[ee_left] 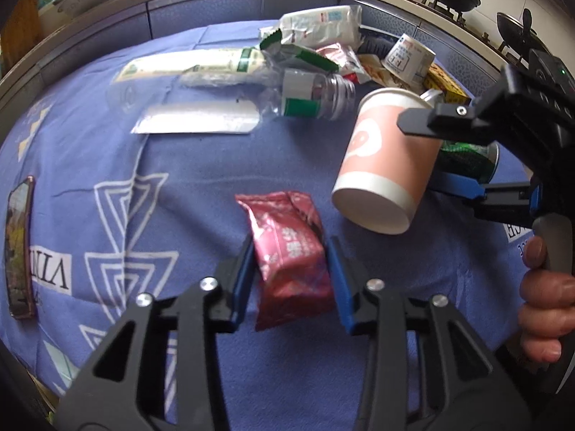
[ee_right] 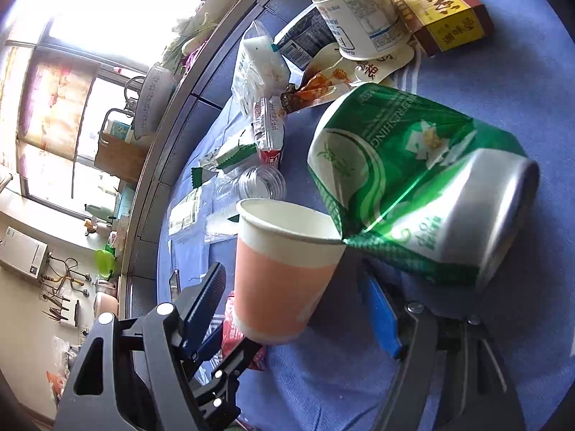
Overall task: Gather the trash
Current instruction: 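Grasp the red wrapper with the left tool while the right tool grasps the pink paper cup, then carry wrapper and cup to the tan wastebasket and open both tools, then grasp the clear plastic bottle neck with the left tool while the right tool grasps the green can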
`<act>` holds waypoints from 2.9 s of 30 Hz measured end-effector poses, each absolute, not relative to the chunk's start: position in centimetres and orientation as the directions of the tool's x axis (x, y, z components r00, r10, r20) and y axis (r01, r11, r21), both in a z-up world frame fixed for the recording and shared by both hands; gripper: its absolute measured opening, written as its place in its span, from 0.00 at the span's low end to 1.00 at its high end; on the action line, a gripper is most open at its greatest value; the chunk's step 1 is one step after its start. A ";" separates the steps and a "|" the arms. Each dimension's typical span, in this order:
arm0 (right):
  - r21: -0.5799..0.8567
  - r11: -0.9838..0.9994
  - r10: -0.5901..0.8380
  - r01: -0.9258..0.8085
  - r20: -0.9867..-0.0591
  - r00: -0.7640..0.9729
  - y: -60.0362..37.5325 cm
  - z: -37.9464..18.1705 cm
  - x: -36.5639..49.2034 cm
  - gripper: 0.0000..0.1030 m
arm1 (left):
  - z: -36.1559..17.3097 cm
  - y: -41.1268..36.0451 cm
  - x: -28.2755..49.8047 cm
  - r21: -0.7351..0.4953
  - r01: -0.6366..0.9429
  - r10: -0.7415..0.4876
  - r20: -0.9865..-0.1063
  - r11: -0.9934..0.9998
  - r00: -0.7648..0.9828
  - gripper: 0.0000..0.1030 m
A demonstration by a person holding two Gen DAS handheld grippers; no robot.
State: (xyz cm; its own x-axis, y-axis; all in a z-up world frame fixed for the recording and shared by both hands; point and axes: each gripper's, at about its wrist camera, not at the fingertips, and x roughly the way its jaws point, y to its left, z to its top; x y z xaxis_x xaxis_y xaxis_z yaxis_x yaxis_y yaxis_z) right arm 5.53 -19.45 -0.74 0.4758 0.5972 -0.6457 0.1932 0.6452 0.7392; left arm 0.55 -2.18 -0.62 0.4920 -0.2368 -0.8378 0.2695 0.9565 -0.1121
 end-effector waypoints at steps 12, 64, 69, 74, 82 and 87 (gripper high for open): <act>0.726 0.682 0.620 -0.081 -0.517 0.590 -19.7 4.6 1.0 0.52 | 3.7 -1.3 -1.3 -0.168 0.314 -0.319 -0.788 0.934 0.527 0.19; 0.475 0.748 -0.175 0.465 -0.535 0.827 -51.0 1.9 -10.9 0.81 | 8.3 -36.0 3.1 -0.276 0.762 -0.641 -0.734 0.585 0.226 0.44; 0.476 0.830 0.018 0.290 -0.543 0.840 -43.6 3.3 -6.3 0.76 | 9.8 -27.3 3.1 -0.239 0.710 -0.621 -0.706 0.662 0.341 0.44; 0.489 0.864 0.175 0.118 -0.513 0.841 -37.2 5.1 -3.4 0.75 | 11.6 -19.3 3.4 -0.211 0.624 -0.573 -0.677 0.752 0.462 0.44; 0.430 0.903 0.252 0.020 -0.566 0.785 -31.9 5.8 -0.9 0.55 | 10.9 -7.7 4.6 -0.235 0.424 -0.462 -0.674 0.874 0.577 0.44; 0.428 0.904 0.292 -0.007 -0.604 0.741 -29.1 4.9 -0.4 0.53 | 8.3 -3.3 5.2 -0.251 0.345 -0.415 -0.707 0.904 0.573 0.44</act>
State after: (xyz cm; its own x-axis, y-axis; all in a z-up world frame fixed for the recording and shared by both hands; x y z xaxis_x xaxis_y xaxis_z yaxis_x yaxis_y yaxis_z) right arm -0.40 -29.10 4.92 0.7414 0.2916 -0.6043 -0.0066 0.9038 0.4280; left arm 5.19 -3.30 8.26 0.5731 -0.4149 -0.7067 0.3448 0.9044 -0.2514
